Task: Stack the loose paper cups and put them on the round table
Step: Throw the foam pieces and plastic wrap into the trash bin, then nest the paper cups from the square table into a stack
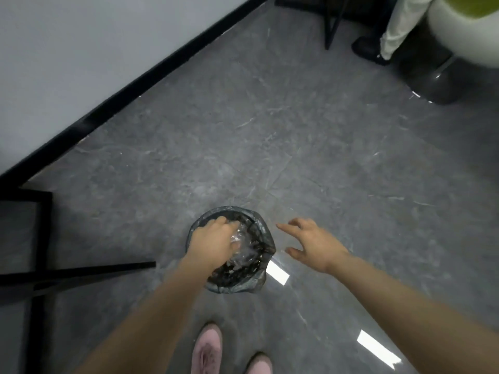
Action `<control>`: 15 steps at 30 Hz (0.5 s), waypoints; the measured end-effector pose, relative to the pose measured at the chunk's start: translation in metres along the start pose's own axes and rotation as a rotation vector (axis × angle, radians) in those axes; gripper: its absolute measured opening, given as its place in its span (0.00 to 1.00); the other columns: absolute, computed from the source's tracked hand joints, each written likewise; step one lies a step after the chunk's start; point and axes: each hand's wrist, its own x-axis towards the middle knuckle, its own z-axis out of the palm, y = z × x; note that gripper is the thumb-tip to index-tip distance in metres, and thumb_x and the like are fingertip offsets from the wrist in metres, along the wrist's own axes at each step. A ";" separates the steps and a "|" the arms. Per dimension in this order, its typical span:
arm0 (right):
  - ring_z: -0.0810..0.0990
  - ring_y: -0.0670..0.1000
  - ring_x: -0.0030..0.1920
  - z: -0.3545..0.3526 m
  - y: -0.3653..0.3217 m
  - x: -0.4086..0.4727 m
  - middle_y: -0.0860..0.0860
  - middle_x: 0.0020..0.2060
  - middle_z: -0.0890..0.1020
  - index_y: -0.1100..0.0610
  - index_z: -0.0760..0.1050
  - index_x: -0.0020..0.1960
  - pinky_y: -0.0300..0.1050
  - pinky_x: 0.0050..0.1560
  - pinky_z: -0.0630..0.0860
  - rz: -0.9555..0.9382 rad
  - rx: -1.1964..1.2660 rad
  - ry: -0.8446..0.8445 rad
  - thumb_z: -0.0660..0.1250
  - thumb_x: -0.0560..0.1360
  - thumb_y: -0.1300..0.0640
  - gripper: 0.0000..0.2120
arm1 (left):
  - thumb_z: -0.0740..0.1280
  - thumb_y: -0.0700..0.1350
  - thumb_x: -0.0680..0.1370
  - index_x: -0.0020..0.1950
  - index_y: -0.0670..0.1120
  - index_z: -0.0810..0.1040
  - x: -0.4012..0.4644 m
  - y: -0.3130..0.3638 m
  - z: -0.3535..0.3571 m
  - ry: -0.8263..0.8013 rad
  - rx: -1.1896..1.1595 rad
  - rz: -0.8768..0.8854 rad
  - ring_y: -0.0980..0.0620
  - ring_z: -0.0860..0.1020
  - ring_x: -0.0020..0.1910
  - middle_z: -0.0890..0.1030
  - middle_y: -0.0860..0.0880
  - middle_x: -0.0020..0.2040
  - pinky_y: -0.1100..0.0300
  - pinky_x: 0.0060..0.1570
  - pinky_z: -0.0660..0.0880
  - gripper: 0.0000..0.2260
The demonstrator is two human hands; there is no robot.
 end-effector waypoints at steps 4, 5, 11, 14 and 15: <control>0.64 0.54 0.70 -0.098 -0.019 -0.056 0.53 0.70 0.68 0.45 0.59 0.75 0.50 0.67 0.63 0.050 -0.094 -0.118 0.60 0.79 0.45 0.26 | 0.62 0.53 0.80 0.69 0.50 0.71 -0.038 0.046 -0.116 -0.042 0.101 0.048 0.44 0.72 0.65 0.73 0.45 0.67 0.52 0.59 0.71 0.19; 0.65 0.54 0.70 -0.126 -0.023 -0.072 0.52 0.70 0.69 0.45 0.60 0.75 0.50 0.66 0.64 0.075 -0.092 -0.137 0.61 0.78 0.44 0.26 | 0.62 0.54 0.79 0.70 0.50 0.70 -0.049 0.059 -0.148 -0.052 0.128 0.062 0.44 0.72 0.66 0.72 0.45 0.68 0.52 0.60 0.70 0.20; 0.71 0.54 0.68 -0.277 -0.034 -0.184 0.52 0.68 0.73 0.46 0.63 0.74 0.48 0.63 0.69 0.224 -0.012 -0.066 0.62 0.78 0.44 0.26 | 0.61 0.54 0.80 0.72 0.49 0.69 -0.121 0.151 -0.323 0.088 0.261 0.149 0.46 0.71 0.69 0.71 0.47 0.71 0.52 0.63 0.69 0.22; 0.70 0.54 0.68 -0.330 -0.037 -0.245 0.51 0.68 0.73 0.45 0.65 0.73 0.49 0.65 0.68 0.301 0.017 0.048 0.63 0.77 0.44 0.25 | 0.61 0.55 0.80 0.72 0.49 0.69 -0.161 0.204 -0.386 0.198 0.307 0.243 0.47 0.71 0.68 0.71 0.47 0.70 0.53 0.62 0.69 0.22; 0.70 0.54 0.69 -0.343 -0.036 -0.265 0.51 0.68 0.73 0.45 0.65 0.73 0.49 0.66 0.68 0.325 0.030 0.090 0.63 0.77 0.44 0.25 | 0.61 0.55 0.80 0.71 0.49 0.69 -0.174 0.221 -0.401 0.226 0.328 0.273 0.47 0.71 0.68 0.72 0.48 0.70 0.53 0.61 0.69 0.22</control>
